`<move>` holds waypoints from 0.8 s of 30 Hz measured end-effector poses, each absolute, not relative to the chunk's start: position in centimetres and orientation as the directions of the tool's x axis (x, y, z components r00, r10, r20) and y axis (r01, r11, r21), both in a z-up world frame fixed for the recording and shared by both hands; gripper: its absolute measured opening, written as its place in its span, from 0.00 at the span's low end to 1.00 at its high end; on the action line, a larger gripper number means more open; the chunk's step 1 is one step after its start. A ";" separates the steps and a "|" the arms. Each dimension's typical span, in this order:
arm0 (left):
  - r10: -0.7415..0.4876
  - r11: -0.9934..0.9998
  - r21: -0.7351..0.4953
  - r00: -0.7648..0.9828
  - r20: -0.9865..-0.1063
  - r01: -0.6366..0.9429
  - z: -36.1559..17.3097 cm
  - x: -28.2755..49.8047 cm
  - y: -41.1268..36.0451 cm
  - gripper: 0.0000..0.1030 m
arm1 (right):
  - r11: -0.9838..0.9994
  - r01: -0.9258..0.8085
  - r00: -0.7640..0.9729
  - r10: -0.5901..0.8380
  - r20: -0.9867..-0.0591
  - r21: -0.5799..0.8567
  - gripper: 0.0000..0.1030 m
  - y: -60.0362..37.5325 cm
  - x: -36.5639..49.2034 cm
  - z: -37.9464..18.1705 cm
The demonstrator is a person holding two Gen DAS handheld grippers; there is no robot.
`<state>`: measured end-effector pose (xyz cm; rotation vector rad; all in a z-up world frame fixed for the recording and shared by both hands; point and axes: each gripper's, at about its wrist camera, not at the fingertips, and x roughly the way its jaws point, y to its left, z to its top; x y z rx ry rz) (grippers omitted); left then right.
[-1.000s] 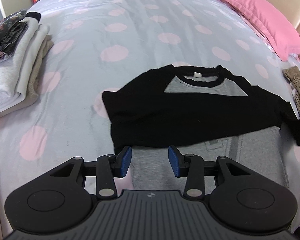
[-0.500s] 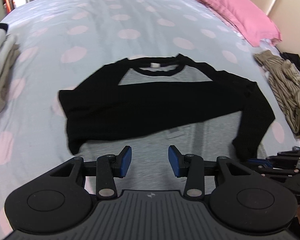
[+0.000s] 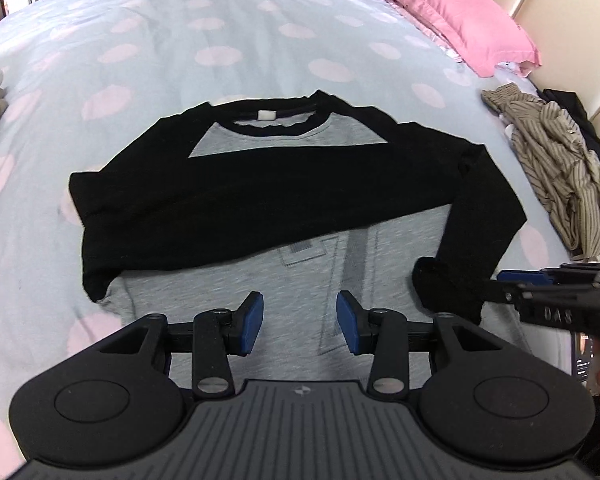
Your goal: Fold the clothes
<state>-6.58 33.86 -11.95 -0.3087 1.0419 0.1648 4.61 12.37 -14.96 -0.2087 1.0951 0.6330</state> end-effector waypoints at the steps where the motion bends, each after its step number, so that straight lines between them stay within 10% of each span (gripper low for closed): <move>1: -0.013 0.945 -0.174 0.500 -0.866 -0.276 -11.9 -6.5 33.7 0.37 | 0.817 -0.556 0.311 0.375 -0.873 0.153 0.33 12.0 5.0 -15.0; 24: -0.116 0.953 -0.238 0.504 -0.856 -0.186 -13.5 -4.9 31.4 0.37 | 0.685 -0.664 0.068 0.455 -0.888 0.300 0.23 13.8 1.0 -16.4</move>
